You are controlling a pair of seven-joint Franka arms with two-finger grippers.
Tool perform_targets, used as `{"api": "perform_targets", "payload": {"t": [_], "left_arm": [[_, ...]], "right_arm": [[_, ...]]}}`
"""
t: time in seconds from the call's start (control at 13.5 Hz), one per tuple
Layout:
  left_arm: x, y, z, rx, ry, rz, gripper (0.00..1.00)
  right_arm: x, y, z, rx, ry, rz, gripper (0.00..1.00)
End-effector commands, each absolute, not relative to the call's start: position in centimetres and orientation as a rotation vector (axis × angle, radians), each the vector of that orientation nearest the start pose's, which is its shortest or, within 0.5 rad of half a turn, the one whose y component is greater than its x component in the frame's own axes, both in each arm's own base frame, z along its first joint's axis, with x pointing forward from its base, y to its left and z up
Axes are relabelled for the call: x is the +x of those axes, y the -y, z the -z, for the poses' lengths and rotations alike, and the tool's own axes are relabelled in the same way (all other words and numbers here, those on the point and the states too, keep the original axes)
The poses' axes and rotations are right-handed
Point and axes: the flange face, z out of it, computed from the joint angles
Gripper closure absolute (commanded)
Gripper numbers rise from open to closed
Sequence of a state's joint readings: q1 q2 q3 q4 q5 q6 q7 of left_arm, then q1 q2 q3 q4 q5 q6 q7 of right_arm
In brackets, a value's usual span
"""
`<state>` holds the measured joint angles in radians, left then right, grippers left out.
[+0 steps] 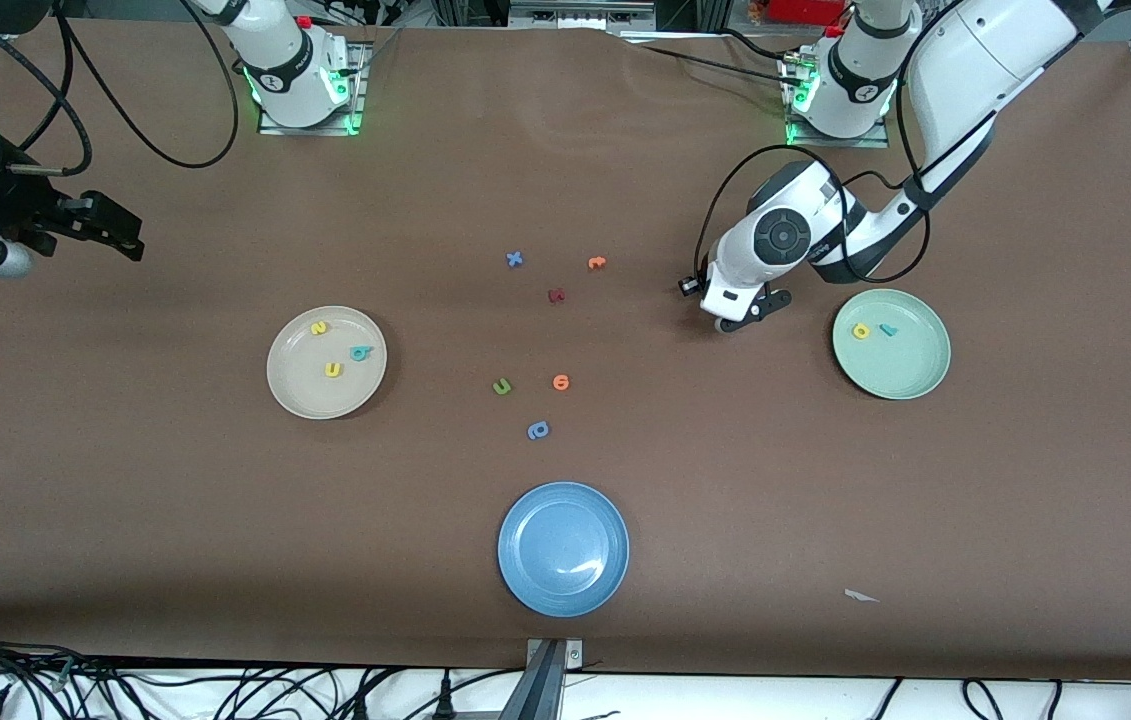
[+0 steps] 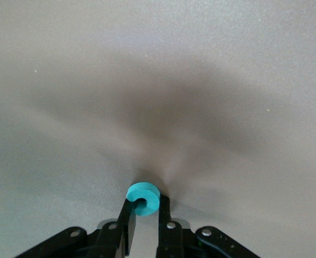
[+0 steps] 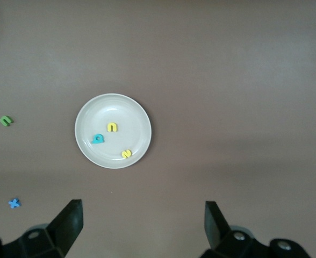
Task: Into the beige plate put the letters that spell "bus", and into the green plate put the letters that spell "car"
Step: 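Carry the cyan c to the green plate and open the left gripper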
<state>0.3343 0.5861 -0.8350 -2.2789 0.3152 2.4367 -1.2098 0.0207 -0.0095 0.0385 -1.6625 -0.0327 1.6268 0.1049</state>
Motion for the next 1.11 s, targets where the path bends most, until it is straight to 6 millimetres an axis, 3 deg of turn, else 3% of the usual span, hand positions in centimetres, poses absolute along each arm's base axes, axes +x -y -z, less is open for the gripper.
{"api": "perform_targets", "payload": {"t": [0.0,0.3,0.59,0.81,1.04], "left_arm": [[43.3,25.4,-15.4,-3.017,0.734,-0.472,0.89],[45.0,23.8,-17.1,-3.032,0.703,-0.402,0.91],[49.1,17.6,-20.5,-2.998,0.619,-0.386,0.95],[52.5,11.7,-23.8,-2.997,0.592,-0.446,0.95],[53.3,5.4,-24.4,-3.041,0.520,-0.484,0.95]], "right_arm": [[54.6,-2.6,-59.1,-3.165,-0.077,-0.024,0.00],[53.1,-3.1,-58.8,-3.152,-0.081,0.032,0.00],[53.7,-2.6,-57.9,-3.152,-0.084,0.145,0.00],[54.3,0.1,-58.0,-3.136,-0.131,0.089,0.00],[55.3,-0.9,-58.8,-3.138,-0.105,0.084,0.00]]}}
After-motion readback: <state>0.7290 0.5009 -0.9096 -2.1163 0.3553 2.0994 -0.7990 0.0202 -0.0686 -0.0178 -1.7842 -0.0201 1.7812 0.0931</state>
